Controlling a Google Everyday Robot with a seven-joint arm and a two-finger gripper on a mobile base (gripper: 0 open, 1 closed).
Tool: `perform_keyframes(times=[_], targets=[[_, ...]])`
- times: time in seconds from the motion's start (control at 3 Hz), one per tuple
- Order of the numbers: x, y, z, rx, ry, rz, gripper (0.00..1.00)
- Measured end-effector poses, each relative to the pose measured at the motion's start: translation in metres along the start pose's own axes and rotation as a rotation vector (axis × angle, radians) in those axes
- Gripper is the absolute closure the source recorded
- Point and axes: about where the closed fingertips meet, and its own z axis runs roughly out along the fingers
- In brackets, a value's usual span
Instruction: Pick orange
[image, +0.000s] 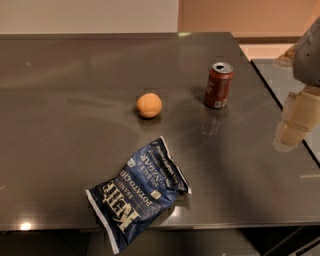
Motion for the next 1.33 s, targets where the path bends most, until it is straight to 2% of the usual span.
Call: perform_keyframes(times=[0.33, 1.33], targets=[[-0.001, -0.001, 0.0, 0.002, 0.0, -0.001, 0.0], [-0.061, -0.059, 0.04, -0.02, -0.081, -0.045, 0.0]])
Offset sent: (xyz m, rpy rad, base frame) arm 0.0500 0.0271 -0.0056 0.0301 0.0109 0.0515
